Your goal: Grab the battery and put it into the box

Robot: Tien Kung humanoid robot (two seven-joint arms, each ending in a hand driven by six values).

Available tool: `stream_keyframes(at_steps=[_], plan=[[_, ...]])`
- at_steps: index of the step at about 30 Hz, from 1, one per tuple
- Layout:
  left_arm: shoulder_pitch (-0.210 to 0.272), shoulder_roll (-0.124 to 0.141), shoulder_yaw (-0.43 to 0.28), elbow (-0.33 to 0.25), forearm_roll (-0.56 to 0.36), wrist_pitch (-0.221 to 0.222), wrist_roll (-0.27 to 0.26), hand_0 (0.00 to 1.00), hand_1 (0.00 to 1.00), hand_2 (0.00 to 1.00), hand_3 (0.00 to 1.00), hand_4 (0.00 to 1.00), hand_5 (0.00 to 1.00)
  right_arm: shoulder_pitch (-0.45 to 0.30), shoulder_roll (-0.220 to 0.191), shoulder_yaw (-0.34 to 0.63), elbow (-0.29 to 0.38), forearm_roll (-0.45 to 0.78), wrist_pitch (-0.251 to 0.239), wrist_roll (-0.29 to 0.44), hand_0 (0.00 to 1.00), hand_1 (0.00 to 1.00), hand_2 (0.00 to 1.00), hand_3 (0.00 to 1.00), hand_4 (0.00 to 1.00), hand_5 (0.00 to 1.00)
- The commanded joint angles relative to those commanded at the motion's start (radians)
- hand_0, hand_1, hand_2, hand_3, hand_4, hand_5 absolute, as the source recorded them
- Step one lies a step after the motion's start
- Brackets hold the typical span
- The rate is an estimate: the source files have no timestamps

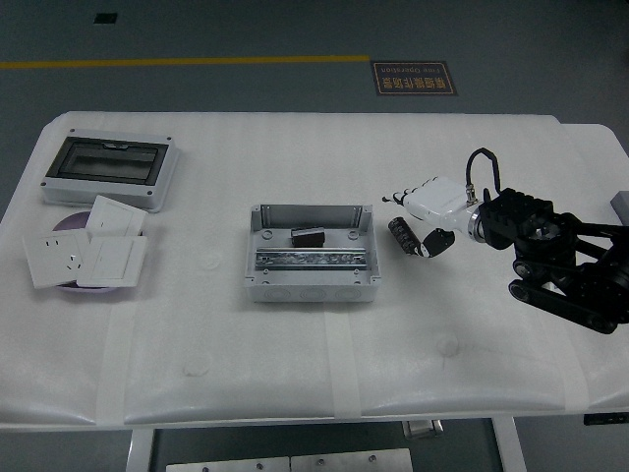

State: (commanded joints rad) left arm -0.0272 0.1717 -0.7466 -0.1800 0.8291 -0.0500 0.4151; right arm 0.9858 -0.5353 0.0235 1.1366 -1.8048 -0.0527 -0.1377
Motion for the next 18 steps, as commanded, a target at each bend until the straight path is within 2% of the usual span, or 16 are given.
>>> stream_keyframes(at_steps=[9,18], plan=[[-0.004,0.005,-0.003,0.0,0.005,-0.001,-0.001,0.679,0.678,0.602,0.667,0.694,0.319,0.018,0.008,0.036,-0.027,-0.043,0.092,0.036,0.774,0.719,0.851,0.998,0.792,0.257],[-0.014,0.008,0.008,0.0,-0.008,0.002,-0.009,0.68,0.677,0.602,0.668,0.692,0.318,0.026,0.019,0.085,-0.035,-0.08,0.161,0.068,0.765,0.705,0.819,0.998,0.789,0.264]])
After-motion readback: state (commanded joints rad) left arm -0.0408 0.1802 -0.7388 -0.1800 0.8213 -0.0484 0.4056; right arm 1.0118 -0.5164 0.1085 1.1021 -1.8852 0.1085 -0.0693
